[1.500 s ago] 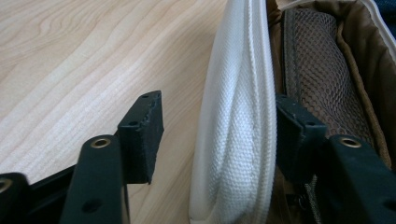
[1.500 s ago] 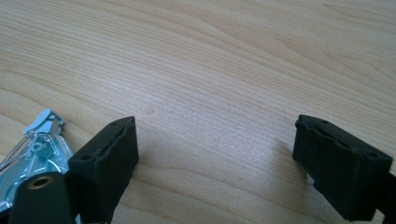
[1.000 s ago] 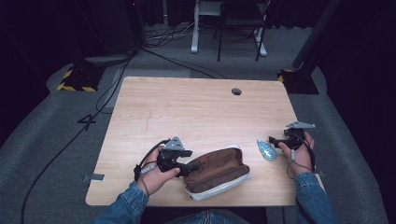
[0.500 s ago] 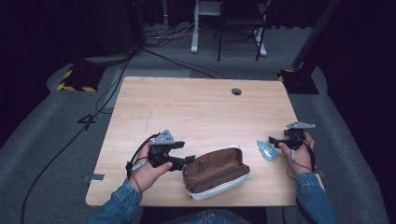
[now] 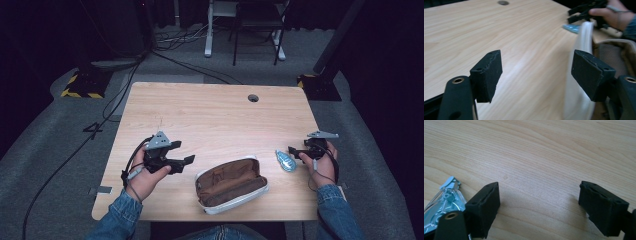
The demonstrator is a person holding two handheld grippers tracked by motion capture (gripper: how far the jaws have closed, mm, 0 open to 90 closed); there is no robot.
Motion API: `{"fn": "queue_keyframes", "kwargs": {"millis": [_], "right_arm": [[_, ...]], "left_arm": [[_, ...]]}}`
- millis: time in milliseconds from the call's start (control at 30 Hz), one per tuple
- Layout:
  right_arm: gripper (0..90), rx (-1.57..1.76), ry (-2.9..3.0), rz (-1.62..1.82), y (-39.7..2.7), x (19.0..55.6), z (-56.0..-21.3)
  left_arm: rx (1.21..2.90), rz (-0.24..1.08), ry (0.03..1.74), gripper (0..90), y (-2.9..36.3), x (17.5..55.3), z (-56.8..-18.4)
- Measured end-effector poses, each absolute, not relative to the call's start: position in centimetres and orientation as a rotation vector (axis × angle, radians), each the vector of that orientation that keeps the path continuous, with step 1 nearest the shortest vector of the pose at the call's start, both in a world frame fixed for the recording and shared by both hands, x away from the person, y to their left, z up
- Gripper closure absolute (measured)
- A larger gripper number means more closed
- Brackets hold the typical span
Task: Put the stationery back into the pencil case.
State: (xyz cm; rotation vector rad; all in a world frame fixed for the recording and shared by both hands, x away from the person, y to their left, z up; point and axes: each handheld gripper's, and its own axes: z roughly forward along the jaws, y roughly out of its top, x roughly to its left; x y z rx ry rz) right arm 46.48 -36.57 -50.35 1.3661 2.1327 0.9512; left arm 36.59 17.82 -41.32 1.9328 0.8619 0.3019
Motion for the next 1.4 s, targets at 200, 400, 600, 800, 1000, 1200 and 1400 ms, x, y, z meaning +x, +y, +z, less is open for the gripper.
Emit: {"fn": "queue_keyframes", "kwargs": {"millis": [200,400,600,800,1000,1200,1400], "right_arm": [[23.2,1.371,2.131,0.946,-36.6,46.5,-50.2],[26.6,1.384,2.135,0.955,-36.7,46.4,-49.8],[32.0,1.383,2.140,0.945,-36.5,46.0,-48.8],[35.3,1.369,2.187,0.897,-36.4,45.7,-48.2],[36.3,1.381,2.189,0.907,-36.4,45.6,-47.8],[36.4,1.397,2.187,0.932,-36.3,45.4,-47.3],[37.9,1.419,2.214,0.946,-35.8,44.9,-46.3]], "left_arm": [[1.951,0.382,0.958,22.4,20.0,37.7,-42.6],[1.979,0.415,0.993,19.5,21.3,38.5,-43.8],[1.995,0.393,1.063,18.1,22.7,39.7,-46.0],[2.028,0.396,1.131,18.2,23.4,40.3,-47.5],[2.089,0.434,1.165,18.3,24.1,40.8,-49.1],[2.096,0.417,1.174,18.4,24.2,41.0,-49.6],[2.122,0.407,1.178,18.3,24.0,41.1,-49.9]]}}
